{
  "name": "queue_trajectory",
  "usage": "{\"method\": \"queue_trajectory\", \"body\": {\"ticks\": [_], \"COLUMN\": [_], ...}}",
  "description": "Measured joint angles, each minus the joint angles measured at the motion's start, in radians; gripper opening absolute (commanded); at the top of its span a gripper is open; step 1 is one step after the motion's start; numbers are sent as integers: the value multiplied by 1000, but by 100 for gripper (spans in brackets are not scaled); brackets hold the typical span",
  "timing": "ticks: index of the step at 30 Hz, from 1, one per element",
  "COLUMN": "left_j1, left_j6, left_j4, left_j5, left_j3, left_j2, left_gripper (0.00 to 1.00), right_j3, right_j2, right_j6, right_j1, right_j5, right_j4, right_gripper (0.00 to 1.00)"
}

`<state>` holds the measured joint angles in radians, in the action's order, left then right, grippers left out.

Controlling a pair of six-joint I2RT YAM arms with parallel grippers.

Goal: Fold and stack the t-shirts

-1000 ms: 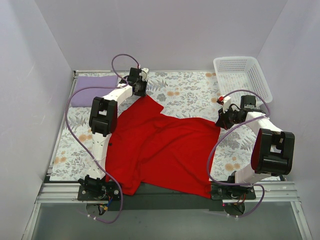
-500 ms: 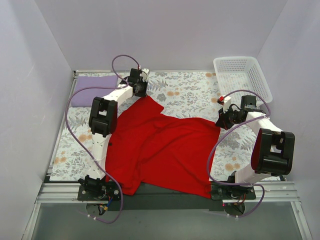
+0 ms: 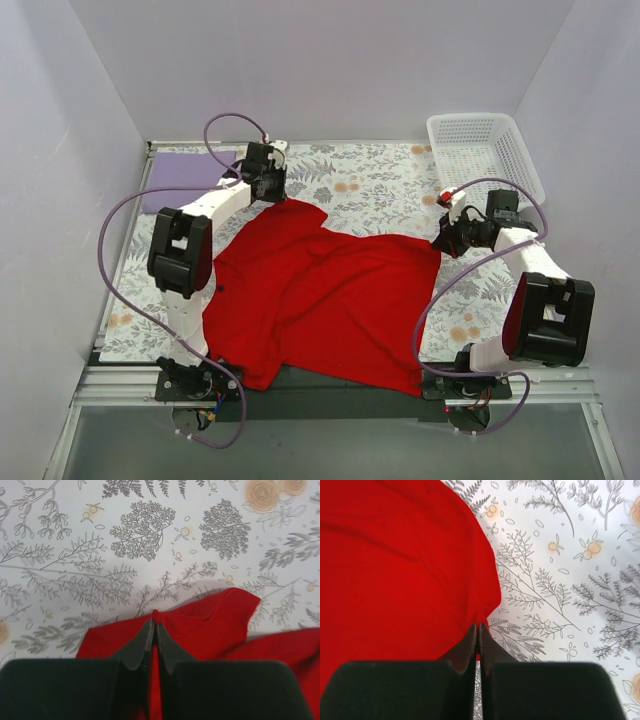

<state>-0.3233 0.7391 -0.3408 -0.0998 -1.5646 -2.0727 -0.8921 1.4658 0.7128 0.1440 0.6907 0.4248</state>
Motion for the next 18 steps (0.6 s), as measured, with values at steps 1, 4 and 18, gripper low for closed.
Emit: {"method": "queue_trajectory", "body": {"ticks": [1, 4, 18], "left_j1": [0, 0, 0], "left_j6": [4, 21, 122], "left_j4": [8, 31, 94], "left_j5": [1, 3, 3], "left_j3": [30, 115, 449], "left_j2": [39, 158, 749], "left_gripper": [0, 0, 0], "right_j3": [3, 10, -71], "right_j2": [-18, -77, -437], "right_j6": [3, 21, 208], "right_j1": [0, 1, 0], "right_j5": [5, 21, 14], "right_j4": [0, 16, 315], "right_gripper": [1, 1, 1]}}
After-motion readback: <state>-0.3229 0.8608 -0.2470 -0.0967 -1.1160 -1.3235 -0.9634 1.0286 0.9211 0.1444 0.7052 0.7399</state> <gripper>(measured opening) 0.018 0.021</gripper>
